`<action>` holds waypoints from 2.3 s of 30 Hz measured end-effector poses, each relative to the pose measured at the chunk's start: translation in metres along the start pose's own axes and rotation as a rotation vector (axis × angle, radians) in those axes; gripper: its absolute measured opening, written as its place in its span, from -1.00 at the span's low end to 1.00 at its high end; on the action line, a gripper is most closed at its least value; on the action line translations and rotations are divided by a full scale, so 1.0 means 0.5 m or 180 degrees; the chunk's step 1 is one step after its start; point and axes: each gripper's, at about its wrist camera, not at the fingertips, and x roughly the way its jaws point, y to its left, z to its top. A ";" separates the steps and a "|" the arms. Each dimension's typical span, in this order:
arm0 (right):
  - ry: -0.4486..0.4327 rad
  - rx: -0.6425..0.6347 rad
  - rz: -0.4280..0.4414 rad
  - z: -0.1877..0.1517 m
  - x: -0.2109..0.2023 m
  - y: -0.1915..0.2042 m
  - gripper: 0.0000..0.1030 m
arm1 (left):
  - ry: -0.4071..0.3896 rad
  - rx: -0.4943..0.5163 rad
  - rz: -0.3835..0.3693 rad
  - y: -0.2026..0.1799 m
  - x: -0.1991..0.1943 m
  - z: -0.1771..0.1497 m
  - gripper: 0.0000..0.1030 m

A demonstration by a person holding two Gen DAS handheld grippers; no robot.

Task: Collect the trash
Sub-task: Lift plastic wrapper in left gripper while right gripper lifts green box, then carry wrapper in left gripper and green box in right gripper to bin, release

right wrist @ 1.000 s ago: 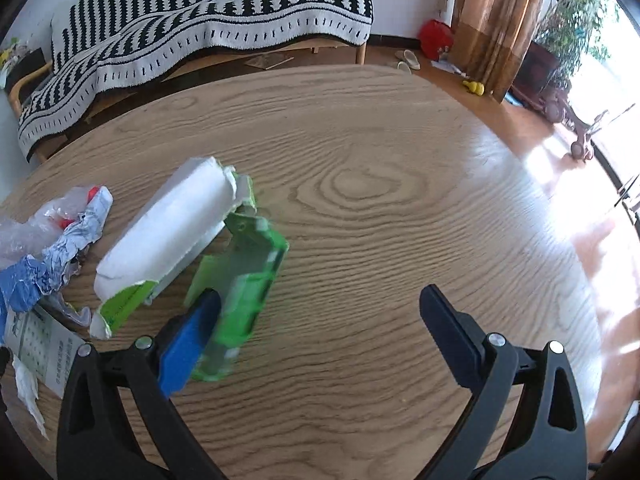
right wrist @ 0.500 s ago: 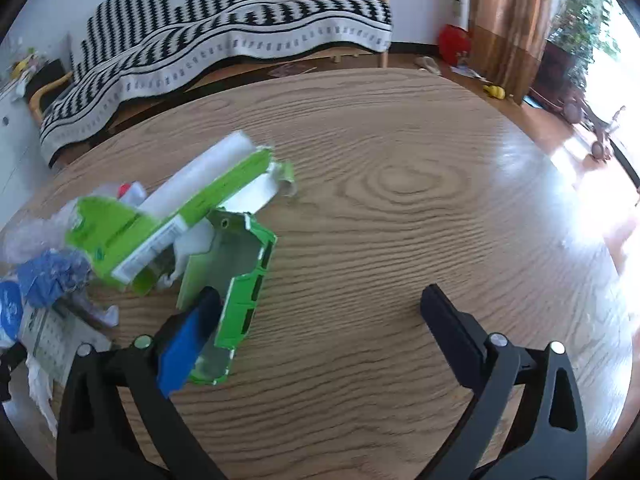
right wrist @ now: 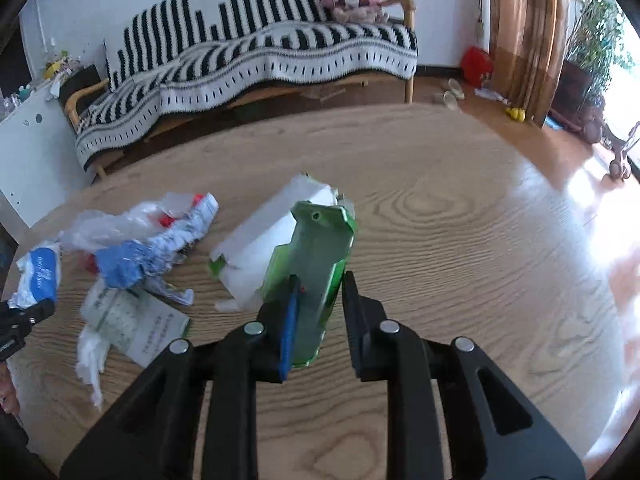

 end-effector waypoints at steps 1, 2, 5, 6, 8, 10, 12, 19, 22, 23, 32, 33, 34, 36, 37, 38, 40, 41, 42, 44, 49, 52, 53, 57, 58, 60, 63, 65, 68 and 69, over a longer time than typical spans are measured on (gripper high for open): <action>-0.0069 0.0006 -0.0016 0.002 -0.017 0.000 -0.58 | -0.0009 -0.0010 -0.0021 0.001 -0.003 -0.001 -0.40; -0.0150 0.0024 -0.0026 0.003 -0.036 -0.001 -0.58 | -0.0022 -0.0021 -0.0043 0.003 -0.008 -0.001 -0.40; -0.0243 0.0152 0.0114 -0.004 -0.072 -0.003 -0.58 | -0.0078 -0.0042 -0.0080 0.001 -0.024 -0.001 -0.40; -0.0255 0.0187 0.0156 -0.005 -0.080 -0.002 -0.58 | -0.0081 -0.0048 -0.0093 0.001 -0.026 -0.002 -0.39; -0.0282 0.0217 0.0194 -0.008 -0.091 0.002 -0.58 | -0.0095 -0.0065 -0.0112 -0.002 -0.030 -0.002 -0.39; -0.0291 0.0213 0.0171 -0.009 -0.095 0.008 -0.58 | -0.0123 -0.0064 -0.0107 -0.007 -0.035 -0.002 -0.39; -0.0242 0.0210 0.0172 -0.009 -0.086 0.012 -0.58 | -0.0144 -0.0062 -0.0126 -0.011 -0.040 -0.001 -0.39; -0.0145 0.0137 0.0130 -0.019 -0.069 0.025 -0.58 | -0.0171 -0.0010 -0.0112 -0.010 -0.051 -0.005 -0.39; -0.0112 0.0146 0.0117 -0.021 -0.063 0.019 -0.58 | -0.0172 -0.0046 -0.0111 -0.002 -0.052 -0.005 -0.39; -0.0099 0.0154 0.0119 -0.022 -0.061 0.018 -0.58 | -0.0172 -0.0051 -0.0110 -0.002 -0.052 -0.006 -0.39; -0.0228 0.0417 0.0338 -0.012 -0.097 -0.006 -0.58 | -0.0397 -0.0014 -0.0355 -0.036 -0.119 0.008 -0.39; -0.0345 0.0519 0.0431 -0.010 -0.122 -0.013 -0.58 | -0.0477 0.0014 -0.0409 -0.050 -0.140 0.010 -0.39; -0.0458 0.0593 0.0499 -0.011 -0.147 -0.017 -0.58 | -0.0578 0.0052 -0.0502 -0.072 -0.168 0.011 -0.39; -0.0630 0.0757 0.0673 -0.016 -0.191 -0.026 -0.58 | -0.0692 0.0090 -0.0672 -0.114 -0.205 0.009 -0.39; -0.0697 0.0847 0.0756 -0.021 -0.210 -0.035 -0.58 | -0.0731 0.0115 -0.0794 -0.151 -0.227 0.005 -0.39; -0.0774 0.0947 0.0833 -0.032 -0.232 -0.047 -0.58 | -0.0747 0.0167 -0.0899 -0.181 -0.242 -0.001 -0.39; -0.0916 0.1087 0.0868 -0.069 -0.278 -0.077 -0.58 | -0.0768 0.0310 -0.1115 -0.259 -0.272 -0.025 -0.39; -0.0968 0.1109 0.0795 -0.101 -0.302 -0.102 -0.58 | -0.0724 0.0387 -0.1244 -0.301 -0.279 -0.040 -0.39; -0.0972 0.1106 0.0732 -0.121 -0.318 -0.119 -0.58 | -0.0652 0.0450 -0.1404 -0.339 -0.282 -0.051 -0.39; -0.0925 0.1135 0.0542 -0.188 -0.357 -0.194 -0.58 | -0.0340 0.0592 -0.1812 -0.433 -0.275 -0.080 -0.39; -0.0633 0.1422 0.0168 -0.356 -0.438 -0.389 -0.58 | 0.0264 0.1158 -0.2094 -0.666 -0.230 -0.196 -0.39; -0.0404 0.1706 0.0048 -0.472 -0.437 -0.470 -0.58 | 0.0707 0.1420 -0.2056 -0.772 -0.158 -0.297 -0.39; -0.0274 0.1813 0.0057 -0.512 -0.421 -0.490 -0.58 | 0.0799 0.1498 -0.2001 -0.790 -0.138 -0.319 -0.39; 0.0166 0.2282 0.0398 -0.649 -0.337 -0.523 -0.58 | 0.1315 0.1790 -0.1694 -0.839 -0.048 -0.410 -0.40; 0.0171 0.2332 0.0401 -0.662 -0.329 -0.526 -0.57 | 0.1327 0.1864 -0.1673 -0.849 -0.044 -0.416 -0.40; 0.0169 0.2441 0.0472 -0.677 -0.314 -0.534 -0.58 | 0.1204 0.2031 -0.1497 -0.860 -0.042 -0.423 -0.40; 0.0136 0.2397 0.0483 -0.676 -0.305 -0.535 -0.58 | 0.1288 0.2007 -0.1457 -0.854 -0.027 -0.431 -0.40; 0.0123 0.2432 0.0555 -0.675 -0.298 -0.538 -0.57 | 0.1278 0.1967 -0.1430 -0.852 -0.025 -0.429 -0.40; 0.0147 0.2424 0.0621 -0.674 -0.283 -0.536 -0.58 | 0.1333 0.1905 -0.1454 -0.856 -0.017 -0.428 -0.40; 0.0163 0.2421 0.0621 -0.678 -0.280 -0.534 -0.57 | 0.1340 0.1906 -0.1475 -0.857 -0.022 -0.427 -0.40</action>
